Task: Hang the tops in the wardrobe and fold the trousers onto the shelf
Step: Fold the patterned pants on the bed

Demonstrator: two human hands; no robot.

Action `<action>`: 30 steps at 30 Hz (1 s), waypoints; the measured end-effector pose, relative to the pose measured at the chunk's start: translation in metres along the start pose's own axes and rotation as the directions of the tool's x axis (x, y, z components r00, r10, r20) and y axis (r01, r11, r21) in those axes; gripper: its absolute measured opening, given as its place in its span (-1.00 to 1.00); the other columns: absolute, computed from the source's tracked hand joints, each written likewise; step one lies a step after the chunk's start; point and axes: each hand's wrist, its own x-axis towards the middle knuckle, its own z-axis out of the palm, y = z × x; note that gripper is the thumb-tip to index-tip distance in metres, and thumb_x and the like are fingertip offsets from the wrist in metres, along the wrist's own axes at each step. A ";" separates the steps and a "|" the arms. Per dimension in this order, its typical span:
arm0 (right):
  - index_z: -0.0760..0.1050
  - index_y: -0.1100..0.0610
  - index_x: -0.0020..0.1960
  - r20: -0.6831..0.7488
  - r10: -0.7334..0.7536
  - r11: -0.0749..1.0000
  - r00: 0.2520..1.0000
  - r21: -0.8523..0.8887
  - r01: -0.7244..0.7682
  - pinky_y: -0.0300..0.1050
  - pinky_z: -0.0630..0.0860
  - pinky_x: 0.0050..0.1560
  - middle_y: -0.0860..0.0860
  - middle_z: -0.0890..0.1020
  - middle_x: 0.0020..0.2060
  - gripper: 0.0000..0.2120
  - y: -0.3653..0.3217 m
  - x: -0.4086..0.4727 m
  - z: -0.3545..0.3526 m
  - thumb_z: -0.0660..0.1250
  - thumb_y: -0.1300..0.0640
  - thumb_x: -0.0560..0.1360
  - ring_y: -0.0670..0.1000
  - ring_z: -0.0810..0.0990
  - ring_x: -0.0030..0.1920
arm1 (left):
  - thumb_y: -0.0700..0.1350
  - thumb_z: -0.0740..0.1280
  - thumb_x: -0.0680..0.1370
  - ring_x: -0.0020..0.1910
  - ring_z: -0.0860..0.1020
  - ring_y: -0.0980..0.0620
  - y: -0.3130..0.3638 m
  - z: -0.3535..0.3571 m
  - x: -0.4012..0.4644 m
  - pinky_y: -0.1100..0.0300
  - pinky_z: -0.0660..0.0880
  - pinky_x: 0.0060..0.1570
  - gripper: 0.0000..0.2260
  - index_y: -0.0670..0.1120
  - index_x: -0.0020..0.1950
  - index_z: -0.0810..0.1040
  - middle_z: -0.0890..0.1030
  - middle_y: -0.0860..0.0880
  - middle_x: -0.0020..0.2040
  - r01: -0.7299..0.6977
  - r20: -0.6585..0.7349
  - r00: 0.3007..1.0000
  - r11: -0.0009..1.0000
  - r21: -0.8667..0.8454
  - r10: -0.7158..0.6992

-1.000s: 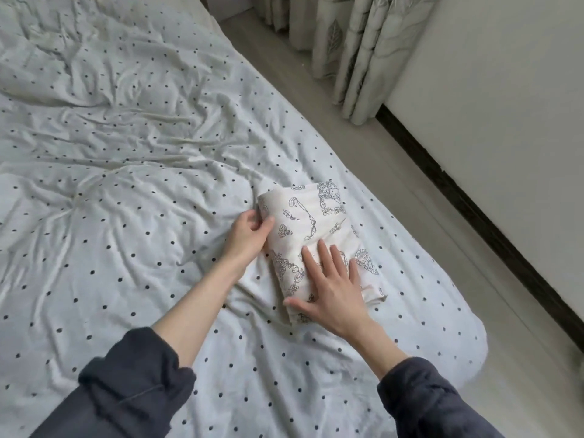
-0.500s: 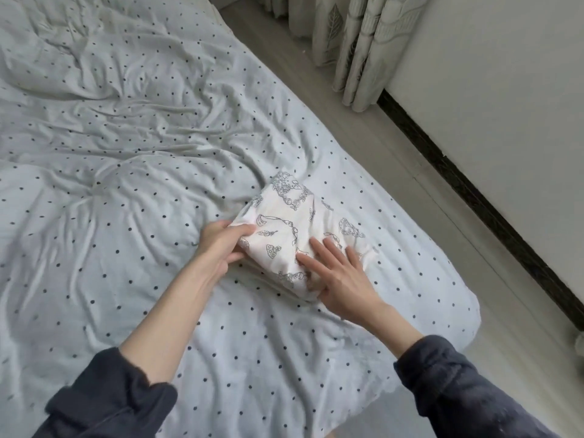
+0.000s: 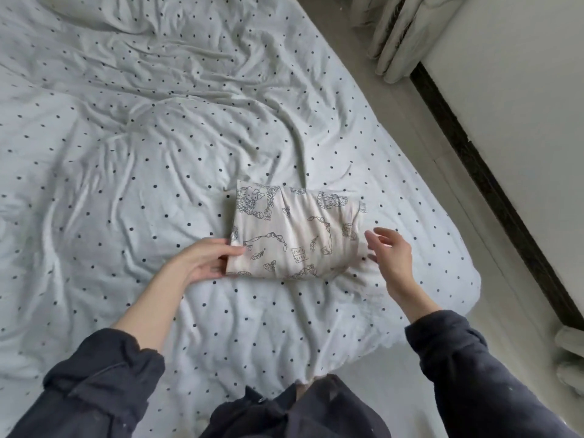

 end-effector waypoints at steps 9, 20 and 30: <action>0.52 0.23 0.01 0.550 0.239 0.951 0.800 0.031 -0.306 -0.09 0.54 -0.11 0.07 0.58 -0.15 -0.70 -0.006 0.029 0.004 0.41 0.04 0.41 0.04 0.54 -0.17 | -0.13 0.38 0.50 -0.16 0.63 0.02 0.032 -0.013 0.024 0.12 0.53 0.03 -0.85 -0.13 0.04 0.57 0.68 -0.07 -0.12 -0.089 0.047 0.995 0.996 0.019 0.088; 0.39 0.14 -0.36 0.427 0.246 0.957 0.870 0.036 -0.289 -0.16 0.42 -0.42 0.00 0.53 -0.41 -0.71 -0.005 0.034 0.013 0.44 0.15 0.43 -0.03 0.49 -0.42 | -0.18 0.40 0.49 -0.28 0.64 0.06 0.029 -0.014 0.029 0.19 0.57 -0.15 -0.93 -0.10 -0.05 0.57 0.68 -0.03 -0.24 -0.102 -0.021 0.995 0.994 0.027 0.103; 0.54 0.13 -0.16 0.385 0.206 0.958 0.900 0.108 -0.265 -0.17 0.42 -0.13 -0.02 0.61 -0.24 -0.86 -0.012 -0.012 -0.011 0.46 0.10 0.41 -0.04 0.54 -0.23 | -0.18 0.38 0.51 -0.22 0.62 0.03 0.020 -0.005 -0.017 0.19 0.53 -0.13 -0.97 -0.08 -0.07 0.57 0.66 -0.05 -0.15 -0.262 -0.001 0.965 0.963 0.056 0.263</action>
